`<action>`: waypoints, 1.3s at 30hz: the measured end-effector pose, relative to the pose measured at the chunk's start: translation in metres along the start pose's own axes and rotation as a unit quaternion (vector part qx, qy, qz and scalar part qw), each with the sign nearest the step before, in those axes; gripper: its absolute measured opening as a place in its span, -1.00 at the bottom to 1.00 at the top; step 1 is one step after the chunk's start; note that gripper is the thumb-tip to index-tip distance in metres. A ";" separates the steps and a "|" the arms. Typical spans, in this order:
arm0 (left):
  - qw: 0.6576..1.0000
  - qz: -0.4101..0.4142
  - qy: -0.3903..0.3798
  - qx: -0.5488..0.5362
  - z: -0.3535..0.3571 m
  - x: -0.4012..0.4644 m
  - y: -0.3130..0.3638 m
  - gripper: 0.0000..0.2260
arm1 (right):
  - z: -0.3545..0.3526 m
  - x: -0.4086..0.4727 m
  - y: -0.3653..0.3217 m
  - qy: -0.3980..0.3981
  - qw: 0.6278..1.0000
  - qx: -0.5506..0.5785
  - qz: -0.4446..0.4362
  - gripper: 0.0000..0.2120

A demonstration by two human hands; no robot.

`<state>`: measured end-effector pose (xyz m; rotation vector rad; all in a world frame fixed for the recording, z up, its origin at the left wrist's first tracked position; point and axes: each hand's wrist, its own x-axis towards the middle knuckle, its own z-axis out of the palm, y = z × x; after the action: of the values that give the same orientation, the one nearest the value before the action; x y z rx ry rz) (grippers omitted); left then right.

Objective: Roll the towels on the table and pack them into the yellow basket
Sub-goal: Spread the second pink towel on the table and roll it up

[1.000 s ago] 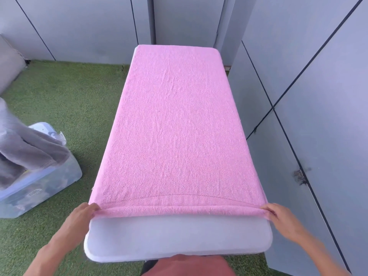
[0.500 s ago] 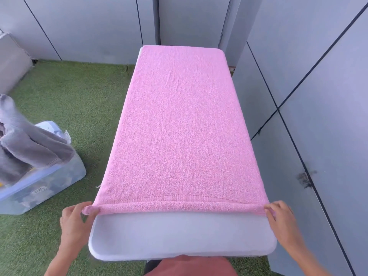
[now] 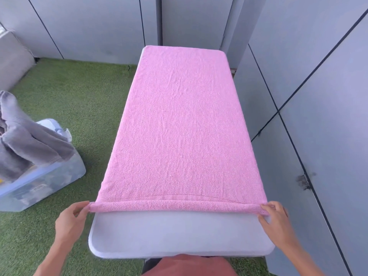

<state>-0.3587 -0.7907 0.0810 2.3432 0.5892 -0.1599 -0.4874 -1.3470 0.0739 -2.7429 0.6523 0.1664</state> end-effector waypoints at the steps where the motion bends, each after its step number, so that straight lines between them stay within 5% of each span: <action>1: 1.000 -0.011 -0.001 -0.006 0.001 0.003 -0.002 -0.86 | -0.001 0.000 0.000 0.002 1.000 0.000 -0.001 -0.68; 8: 0.996 -0.064 -0.060 0.005 -0.006 0.019 -0.007 -0.87 | 0.000 -0.001 -0.001 0.000 1.000 0.002 -0.004 -0.68; 14: 0.969 -0.184 -0.136 -0.096 -0.010 0.038 -0.011 -0.75 | -0.001 -0.001 -0.001 0.006 1.000 0.010 -0.002 -0.69; 26: 0.873 -0.350 -0.068 -0.331 -0.007 0.033 -0.003 -0.93 | -0.001 0.000 0.003 -0.009 1.000 0.003 -0.009 -0.69; 28: 0.919 -0.304 -0.066 -0.241 0.002 0.029 -0.003 -0.88 | -0.001 0.001 0.001 -0.010 1.000 0.003 -0.005 -0.68; 31: 0.997 -0.055 0.037 0.025 0.011 0.016 -0.005 -0.86 | 0.000 0.001 0.000 -0.013 1.000 0.000 -0.004 -0.67; 35: 0.953 0.264 0.015 0.151 0.025 -0.028 -0.007 -0.68 | 0.003 -0.004 0.003 0.011 1.000 0.000 -0.026 -0.66; 39: 0.936 0.299 0.013 0.185 0.042 -0.036 -0.021 -0.49 | 0.009 -0.004 0.009 0.033 0.998 -0.011 -0.054 -0.66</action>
<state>-0.3985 -0.8183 0.0467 2.7781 -0.1830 0.0476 -0.4955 -1.3495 0.0640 -2.8063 0.5201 0.0571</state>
